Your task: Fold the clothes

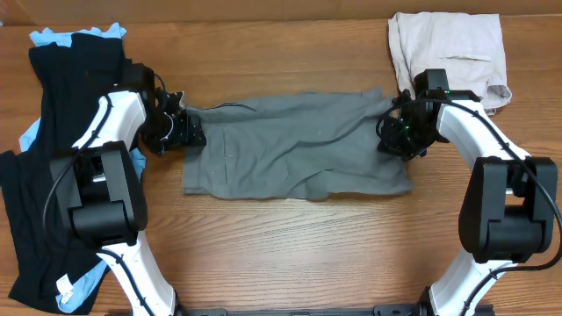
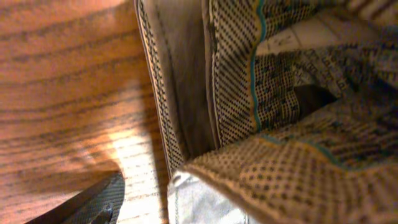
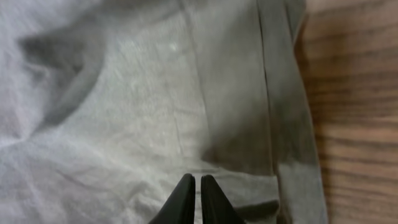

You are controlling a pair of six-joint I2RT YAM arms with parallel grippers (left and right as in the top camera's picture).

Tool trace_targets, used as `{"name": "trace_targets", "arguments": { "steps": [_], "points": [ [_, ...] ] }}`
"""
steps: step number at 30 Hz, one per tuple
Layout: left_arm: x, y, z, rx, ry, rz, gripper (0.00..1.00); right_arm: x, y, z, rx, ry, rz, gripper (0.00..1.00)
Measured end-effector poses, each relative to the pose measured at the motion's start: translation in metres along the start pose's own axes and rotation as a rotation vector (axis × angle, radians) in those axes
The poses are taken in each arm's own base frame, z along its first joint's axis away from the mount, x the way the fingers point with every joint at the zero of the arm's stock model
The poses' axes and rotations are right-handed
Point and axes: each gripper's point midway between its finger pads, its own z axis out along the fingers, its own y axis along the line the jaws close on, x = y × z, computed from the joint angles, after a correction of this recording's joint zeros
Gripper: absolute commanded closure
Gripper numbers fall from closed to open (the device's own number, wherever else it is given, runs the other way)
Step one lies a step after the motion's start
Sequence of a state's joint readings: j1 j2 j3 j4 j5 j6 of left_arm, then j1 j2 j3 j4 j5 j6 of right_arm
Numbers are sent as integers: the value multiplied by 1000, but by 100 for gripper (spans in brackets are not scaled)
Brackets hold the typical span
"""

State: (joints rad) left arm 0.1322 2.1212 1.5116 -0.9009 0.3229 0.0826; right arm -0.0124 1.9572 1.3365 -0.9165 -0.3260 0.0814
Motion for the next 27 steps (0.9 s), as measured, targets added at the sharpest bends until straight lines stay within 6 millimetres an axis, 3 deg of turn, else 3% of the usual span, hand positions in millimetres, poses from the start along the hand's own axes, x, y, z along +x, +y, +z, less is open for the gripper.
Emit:
{"name": "trace_targets", "arguments": {
  "steps": [7, 10, 13, 16, 20, 27],
  "points": [
    [-7, -14, 7, 39, -2, 26, 29, 4, -1, 0, 2, 15, 6, 91],
    [-9, -32, 14, 70, 7, 61, 41, 4, -1, 0, 3, 17, 6, 91],
    [-11, -48, 23, 89, 12, 99, 61, 4, -1, 0, 3, 17, 7, 91],
    [-14, -68, 34, 113, 8, 135, 96, 6, -1, 0, 4, 26, 10, 91],
    [-15, -79, 41, 109, 13, 120, 96, 10, -2, 0, 6, 42, 16, 91],
    [-5, -70, 33, 104, 81, 39, 96, 11, 0, 0, -1, 43, 16, 93]
  ]
}}
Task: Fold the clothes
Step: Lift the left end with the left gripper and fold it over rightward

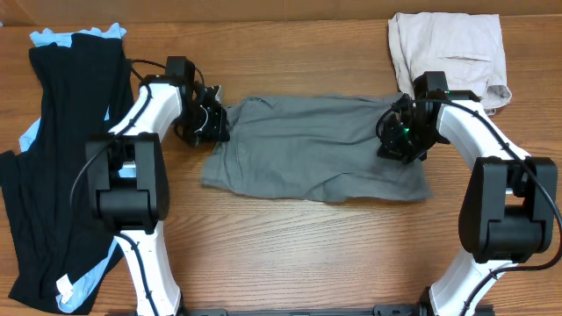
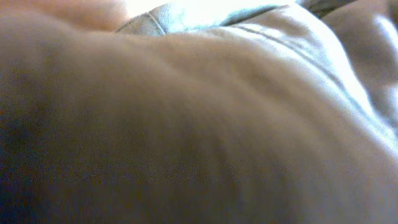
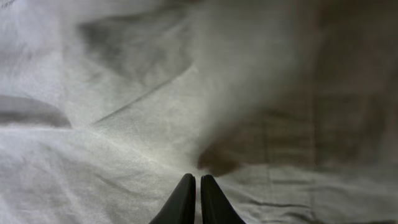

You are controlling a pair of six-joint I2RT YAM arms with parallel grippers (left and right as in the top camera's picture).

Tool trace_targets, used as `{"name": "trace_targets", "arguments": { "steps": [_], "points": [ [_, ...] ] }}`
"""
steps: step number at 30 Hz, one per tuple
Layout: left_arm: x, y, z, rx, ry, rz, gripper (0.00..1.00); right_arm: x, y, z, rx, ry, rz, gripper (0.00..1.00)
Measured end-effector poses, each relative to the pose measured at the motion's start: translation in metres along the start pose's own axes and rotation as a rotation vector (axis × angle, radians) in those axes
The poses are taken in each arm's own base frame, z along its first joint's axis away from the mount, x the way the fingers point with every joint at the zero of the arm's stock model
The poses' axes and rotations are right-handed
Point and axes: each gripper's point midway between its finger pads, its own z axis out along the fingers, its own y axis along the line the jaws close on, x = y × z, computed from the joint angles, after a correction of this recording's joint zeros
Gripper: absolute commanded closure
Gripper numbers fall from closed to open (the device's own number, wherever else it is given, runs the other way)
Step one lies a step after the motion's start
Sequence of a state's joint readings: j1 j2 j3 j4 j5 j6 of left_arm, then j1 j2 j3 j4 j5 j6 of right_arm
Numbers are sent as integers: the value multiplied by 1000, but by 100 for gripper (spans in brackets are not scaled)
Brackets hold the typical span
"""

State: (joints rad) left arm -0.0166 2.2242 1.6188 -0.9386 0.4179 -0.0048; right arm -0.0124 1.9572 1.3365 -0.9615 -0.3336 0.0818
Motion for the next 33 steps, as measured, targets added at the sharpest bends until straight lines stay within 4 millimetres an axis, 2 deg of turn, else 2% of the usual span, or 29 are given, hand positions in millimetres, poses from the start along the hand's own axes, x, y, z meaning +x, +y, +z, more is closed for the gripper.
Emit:
{"name": "trace_targets", "arguments": {
  "steps": [3, 5, 10, 16, 24, 29, 33],
  "points": [
    [18, 14, -10, -24, 76, -65, 96, 0, 3, 0, -15, 2, 0, 96],
    [29, 26, -24, -50, 127, -114, 96, 1, 5, 0, -28, 6, 0, 96],
    [24, 38, -68, -90, 128, -118, 96, 2, 11, 0, -62, 13, 1, 96],
    [17, 22, -121, -134, 97, -61, 96, 4, 26, 0, -133, 23, -11, 96],
    [11, 4, -173, -183, 39, -12, 96, 9, 59, 8, -183, 29, -95, 96],
    [2, -3, -195, -197, -28, 11, 96, 5, 77, 11, -214, 4, -127, 96],
    [-1, -4, -199, -201, -43, 16, 96, 5, 85, 21, -244, 17, -126, 96]
  ]
}}
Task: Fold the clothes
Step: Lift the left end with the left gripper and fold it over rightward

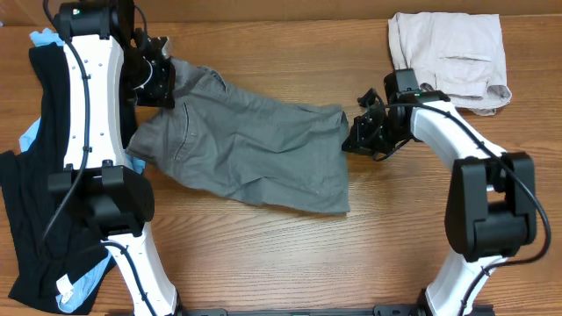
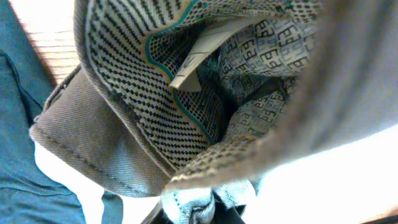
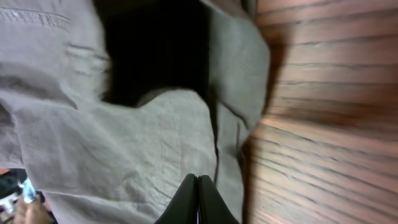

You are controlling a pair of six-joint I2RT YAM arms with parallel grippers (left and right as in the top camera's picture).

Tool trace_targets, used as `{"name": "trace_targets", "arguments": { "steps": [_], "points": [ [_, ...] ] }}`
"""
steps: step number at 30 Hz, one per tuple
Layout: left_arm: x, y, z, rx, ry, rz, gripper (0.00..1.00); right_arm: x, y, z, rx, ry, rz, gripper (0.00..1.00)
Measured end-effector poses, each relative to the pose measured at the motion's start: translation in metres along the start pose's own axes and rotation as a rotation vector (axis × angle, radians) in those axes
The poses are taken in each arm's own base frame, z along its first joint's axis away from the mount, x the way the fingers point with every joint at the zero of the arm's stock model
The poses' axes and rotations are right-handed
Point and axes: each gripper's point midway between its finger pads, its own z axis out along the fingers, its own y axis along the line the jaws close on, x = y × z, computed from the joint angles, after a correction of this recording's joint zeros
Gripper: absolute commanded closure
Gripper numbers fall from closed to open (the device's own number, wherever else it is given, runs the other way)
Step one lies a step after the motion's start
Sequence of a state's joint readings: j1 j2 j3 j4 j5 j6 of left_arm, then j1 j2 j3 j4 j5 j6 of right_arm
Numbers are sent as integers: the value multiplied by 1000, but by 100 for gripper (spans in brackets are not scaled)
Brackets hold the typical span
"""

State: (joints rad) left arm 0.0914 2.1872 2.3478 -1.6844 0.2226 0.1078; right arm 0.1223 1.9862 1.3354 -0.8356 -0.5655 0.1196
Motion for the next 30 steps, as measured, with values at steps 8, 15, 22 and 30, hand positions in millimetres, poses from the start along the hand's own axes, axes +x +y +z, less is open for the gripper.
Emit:
{"name": "trace_targets", "arguments": {
  "steps": [8, 15, 22, 30],
  "points": [
    [0, 0, 0, 1, 2, -4, 96, 9, 2, 31, -50, 75, 19, 96],
    [0, -6, 1, 18, 2, -13, 96, 8, -5, 33, -3, 66, 70, 96],
    [-4, -55, 10, 43, 1, 63, 96, 6, -14, 37, 30, 41, 117, 96],
    [4, -157, 30, 77, -6, 225, 96, 5, -15, 37, 17, 36, 159, 96]
  ]
}}
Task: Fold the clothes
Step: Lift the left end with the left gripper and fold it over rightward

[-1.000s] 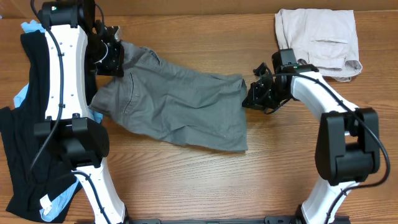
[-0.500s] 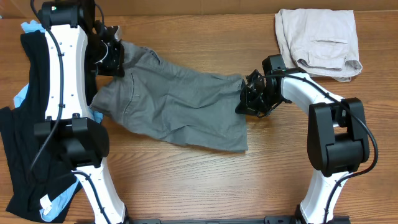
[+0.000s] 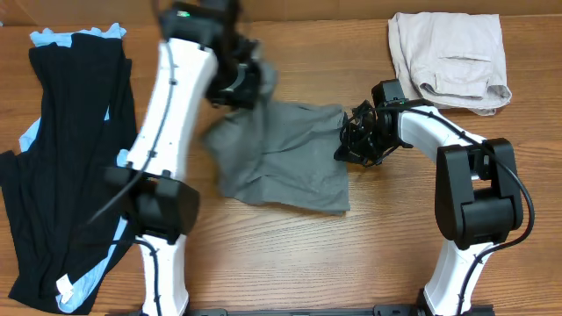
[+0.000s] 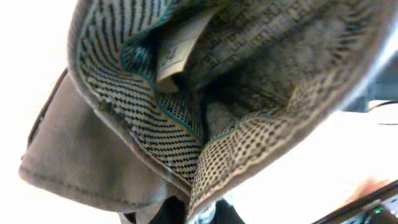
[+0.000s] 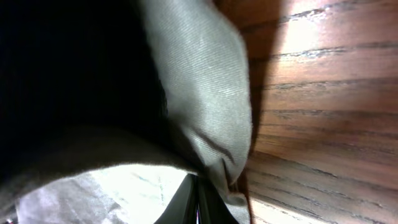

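Grey shorts (image 3: 285, 154) lie crumpled mid-table, their left end lifted off the wood. My left gripper (image 3: 243, 81) is shut on the waistband, up above the table's back; the left wrist view shows the patterned inner waistband (image 4: 186, 106) and a label (image 4: 177, 50) right over the fingers. My right gripper (image 3: 349, 145) is shut on the shorts' right edge, low at the table; the right wrist view shows the grey cloth (image 5: 199, 99) folded over the closed fingertips.
A folded beige garment (image 3: 448, 57) lies at the back right. A black garment (image 3: 66, 158) over a light blue one (image 3: 53, 37) covers the left side of the wooden table (image 3: 351, 254).
My left gripper has moved right from the back left, carrying the waistband over toward the middle. The shorts now bunch narrower. The right gripper has stayed near the same spot, still shut.
The shorts lay spread flat with my grippers at either end. Then both ends were pulled slightly rightward. Then the left end was raised to the back left while the right end came inward. Now the left end is over the middle.
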You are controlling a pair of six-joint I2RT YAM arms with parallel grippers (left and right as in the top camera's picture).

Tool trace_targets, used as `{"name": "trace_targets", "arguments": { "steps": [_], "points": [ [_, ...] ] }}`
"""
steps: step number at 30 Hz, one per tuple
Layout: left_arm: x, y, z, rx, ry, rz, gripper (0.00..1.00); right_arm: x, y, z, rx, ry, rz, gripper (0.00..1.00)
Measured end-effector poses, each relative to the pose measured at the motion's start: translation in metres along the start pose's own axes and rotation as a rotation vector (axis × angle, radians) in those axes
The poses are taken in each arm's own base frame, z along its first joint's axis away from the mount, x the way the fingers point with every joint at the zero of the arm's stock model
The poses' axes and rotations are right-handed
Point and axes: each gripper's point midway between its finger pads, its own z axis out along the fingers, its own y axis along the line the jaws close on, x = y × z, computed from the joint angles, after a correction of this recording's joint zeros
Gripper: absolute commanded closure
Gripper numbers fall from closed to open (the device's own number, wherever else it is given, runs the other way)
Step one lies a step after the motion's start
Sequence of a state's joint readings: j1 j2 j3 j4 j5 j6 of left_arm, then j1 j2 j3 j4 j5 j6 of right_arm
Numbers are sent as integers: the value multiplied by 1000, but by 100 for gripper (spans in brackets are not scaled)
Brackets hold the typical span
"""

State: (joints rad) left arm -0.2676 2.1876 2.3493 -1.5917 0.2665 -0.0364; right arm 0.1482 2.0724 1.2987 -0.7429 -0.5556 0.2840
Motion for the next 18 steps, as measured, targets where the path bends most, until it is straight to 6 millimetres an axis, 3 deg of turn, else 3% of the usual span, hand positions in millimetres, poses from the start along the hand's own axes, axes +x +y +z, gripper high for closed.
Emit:
{"name": "trace_targets", "arguments": {
  "steps": [5, 8, 10, 15, 18],
  "points": [
    [-2, -68, 17, -1, -29, 68, 96, 0, 0, 0, -8, 2, 7, 96],
    [4, -88, 24, -25, -24, 82, 95, 0, 0, 0, -9, 1, 7, 96],
    [4, -96, 29, -30, -27, 90, 83, 0, 0, 0, -10, 0, 6, 96],
    [6, -103, 59, -49, 21, 81, 36, 0, -1, -2, -20, 5, 18, 96],
    [9, -101, 84, -65, 74, 77, 8, -4, -7, -15, -24, 9, 61, 82]
  ]
}}
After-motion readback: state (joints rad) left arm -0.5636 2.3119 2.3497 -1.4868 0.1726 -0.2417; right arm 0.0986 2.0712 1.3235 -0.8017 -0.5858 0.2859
